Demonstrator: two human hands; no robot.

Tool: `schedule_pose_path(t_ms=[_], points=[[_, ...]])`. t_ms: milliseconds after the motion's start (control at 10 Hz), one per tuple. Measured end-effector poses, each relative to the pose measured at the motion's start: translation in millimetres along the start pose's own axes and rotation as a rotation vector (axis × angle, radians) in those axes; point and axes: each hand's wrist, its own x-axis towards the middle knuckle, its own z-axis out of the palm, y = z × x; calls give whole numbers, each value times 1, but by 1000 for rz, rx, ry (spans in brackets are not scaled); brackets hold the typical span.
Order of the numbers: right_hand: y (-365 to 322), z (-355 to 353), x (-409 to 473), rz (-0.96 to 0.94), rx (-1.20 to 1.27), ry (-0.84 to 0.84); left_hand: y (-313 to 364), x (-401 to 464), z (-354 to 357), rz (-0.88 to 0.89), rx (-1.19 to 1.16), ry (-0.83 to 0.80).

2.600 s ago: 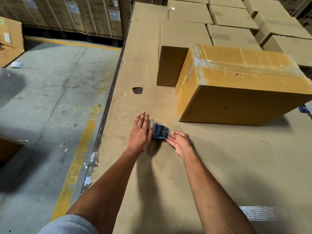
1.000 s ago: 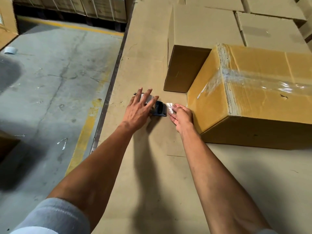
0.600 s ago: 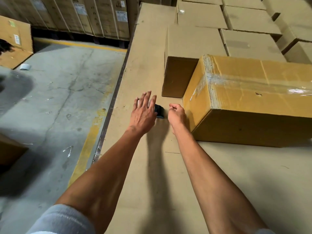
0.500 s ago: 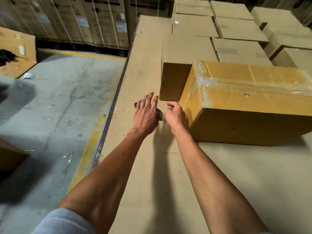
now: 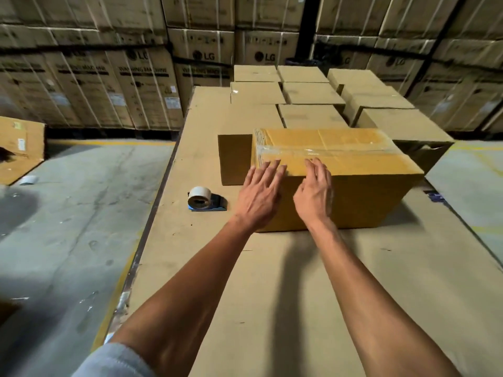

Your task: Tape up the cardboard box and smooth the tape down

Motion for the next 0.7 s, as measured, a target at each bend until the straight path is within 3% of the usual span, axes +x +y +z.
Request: schedule_pose_path(t_ms=[100, 200, 300, 500, 700], points=[[61, -14, 7, 43, -302, -278, 29, 6, 10, -30, 105, -160], [100, -24, 12, -32, -406, -440, 47, 14, 16, -155, 142, -219], [108, -31, 16, -97, -388, -494, 56, 16, 17, -222, 220, -253], [107, -51, 22, -101, -207, -507, 82, 29, 0, -392, 171, -404], [127, -92, 32, -166, -137, -301, 119, 31, -36, -444, 47, -328]])
